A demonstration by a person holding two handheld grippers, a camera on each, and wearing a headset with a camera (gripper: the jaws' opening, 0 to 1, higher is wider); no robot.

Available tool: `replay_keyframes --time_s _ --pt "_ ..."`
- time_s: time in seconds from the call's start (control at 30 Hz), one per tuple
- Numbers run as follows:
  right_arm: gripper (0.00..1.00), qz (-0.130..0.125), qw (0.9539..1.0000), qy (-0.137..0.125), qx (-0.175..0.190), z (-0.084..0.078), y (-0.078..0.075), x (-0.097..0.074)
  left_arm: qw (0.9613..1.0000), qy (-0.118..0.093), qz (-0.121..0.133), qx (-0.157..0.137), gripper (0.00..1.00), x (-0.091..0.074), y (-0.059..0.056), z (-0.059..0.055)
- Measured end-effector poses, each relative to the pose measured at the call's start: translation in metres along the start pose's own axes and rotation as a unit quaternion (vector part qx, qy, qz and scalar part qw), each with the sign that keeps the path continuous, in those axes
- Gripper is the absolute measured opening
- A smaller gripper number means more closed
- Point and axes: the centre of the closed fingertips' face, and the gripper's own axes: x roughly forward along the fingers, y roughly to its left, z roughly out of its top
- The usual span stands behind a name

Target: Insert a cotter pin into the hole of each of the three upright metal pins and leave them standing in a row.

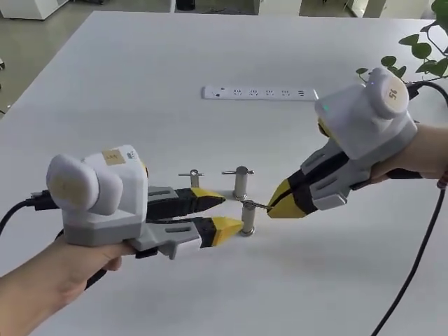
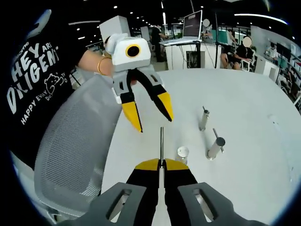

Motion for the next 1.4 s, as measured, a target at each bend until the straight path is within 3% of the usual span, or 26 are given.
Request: replay_keyframes --time_s 0.23,0.4,0.73,1.13,1.4 --pt "0.00 -0.021 0.9992 0.033 -0.001 -0.017 -0.012 -0.002 0.9985 0.022 0.044 0.026 0.28 0.010 0.011 -0.016" --pt "0.00 -0.025 0.9981 0.057 -0.005 -0.029 -0.016 0.000 0.9977 0.022 0.060 0.021 0.27 0.019 0.014 -0.022" --pt "0.00 -0.034 0.9958 0.085 0.002 -0.044 -0.024 0.002 0.9956 0.042 0.083 0.013 0.24 0.035 0.019 -0.036" --pt "0.00 -0.037 0.9945 0.098 0.000 -0.051 -0.032 0.005 0.9944 0.049 0.094 0.002 0.22 0.054 0.026 -0.045" --pt "0.00 -0.028 0.9945 0.100 -0.007 -0.048 -0.030 0.007 0.9944 0.059 0.087 0.012 0.17 0.061 0.025 -0.051"
